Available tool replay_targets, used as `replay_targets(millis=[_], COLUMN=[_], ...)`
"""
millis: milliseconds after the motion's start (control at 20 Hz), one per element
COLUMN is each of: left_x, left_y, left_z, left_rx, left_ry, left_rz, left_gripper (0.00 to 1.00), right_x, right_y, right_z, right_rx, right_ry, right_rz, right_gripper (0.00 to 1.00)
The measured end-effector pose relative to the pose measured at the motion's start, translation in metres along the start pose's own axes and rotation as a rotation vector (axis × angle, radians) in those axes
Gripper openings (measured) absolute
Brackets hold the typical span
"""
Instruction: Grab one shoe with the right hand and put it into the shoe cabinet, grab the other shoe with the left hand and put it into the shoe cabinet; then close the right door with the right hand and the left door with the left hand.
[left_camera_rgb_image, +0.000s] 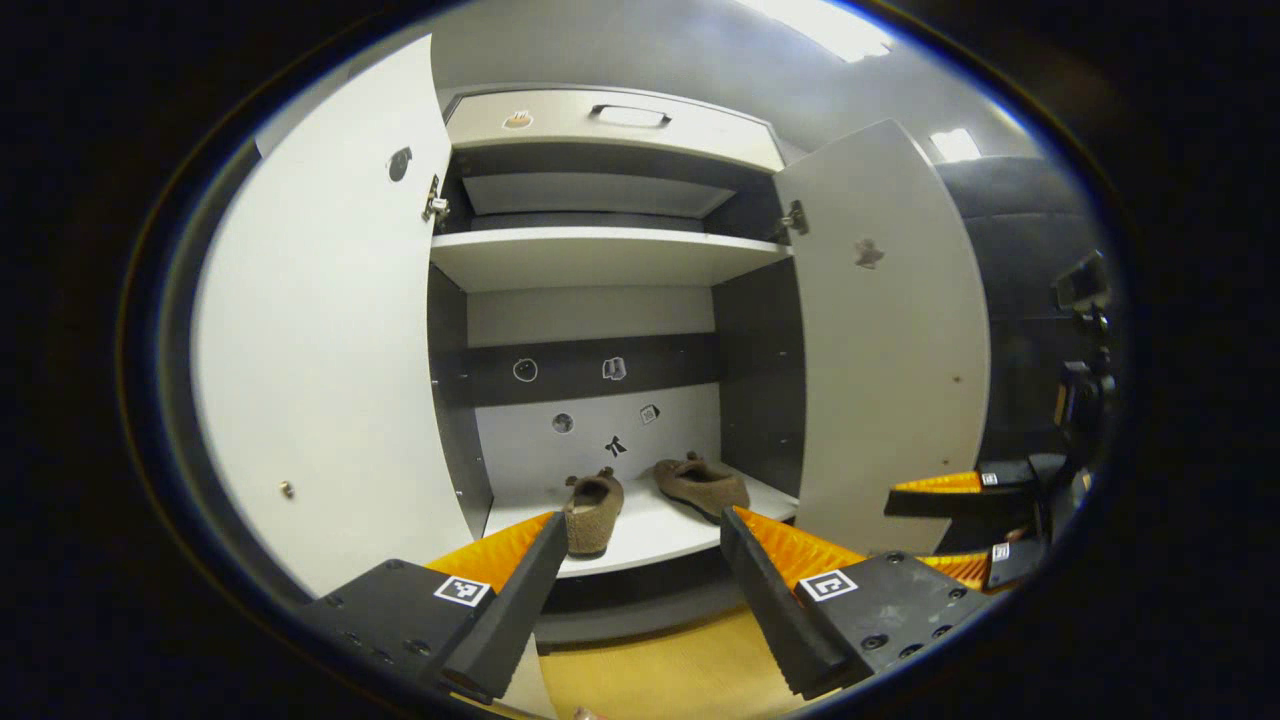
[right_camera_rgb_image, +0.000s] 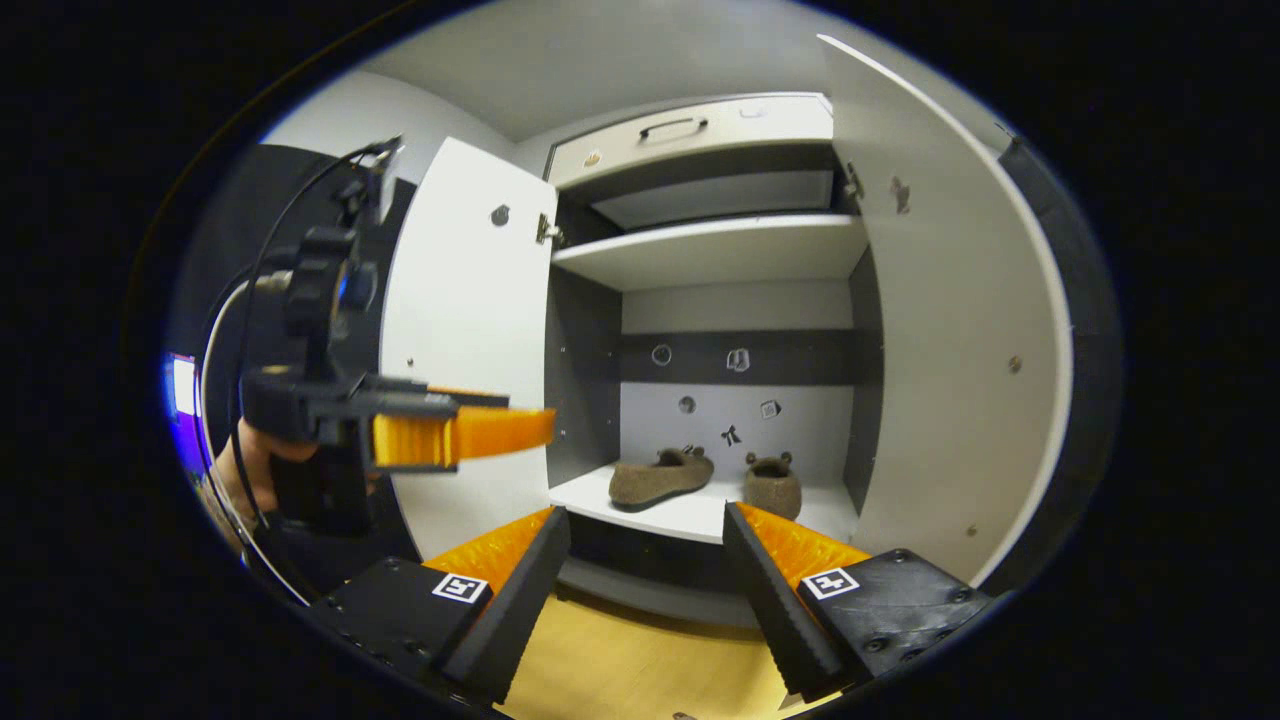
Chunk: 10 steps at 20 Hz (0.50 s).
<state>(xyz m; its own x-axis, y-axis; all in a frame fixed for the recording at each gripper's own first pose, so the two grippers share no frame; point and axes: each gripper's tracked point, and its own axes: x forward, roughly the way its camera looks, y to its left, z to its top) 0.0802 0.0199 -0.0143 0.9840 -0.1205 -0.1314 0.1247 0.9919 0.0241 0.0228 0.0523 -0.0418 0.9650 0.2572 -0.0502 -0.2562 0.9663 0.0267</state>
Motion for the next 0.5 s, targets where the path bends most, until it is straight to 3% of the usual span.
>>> replay_targets(millis=[250, 300, 500], left_x=[-0.062, -0.068, -0.072], left_y=[-0.029, -0.029, -0.033], left_z=[-0.023, -0.028, -0.032], left_rx=[-0.047, -0.052, -0.119], left_ry=[0.005, 0.015, 0.018], left_rz=[-0.057, -0.063, -0.099], left_gripper=[0.96, 0.99, 0.97], right_x=[-0.062, -0.073, -0.108], right_y=[-0.068, -0.089, -0.163], right_z=[0.019, 0.019, 0.018], right_rx=[-0.015, -0.035, -0.04], right_ry=[-0.023, -0.019, 0.004], right_rz=[-0.222, -0.28, -0.449], right_gripper=[0.98, 0.98, 0.98])
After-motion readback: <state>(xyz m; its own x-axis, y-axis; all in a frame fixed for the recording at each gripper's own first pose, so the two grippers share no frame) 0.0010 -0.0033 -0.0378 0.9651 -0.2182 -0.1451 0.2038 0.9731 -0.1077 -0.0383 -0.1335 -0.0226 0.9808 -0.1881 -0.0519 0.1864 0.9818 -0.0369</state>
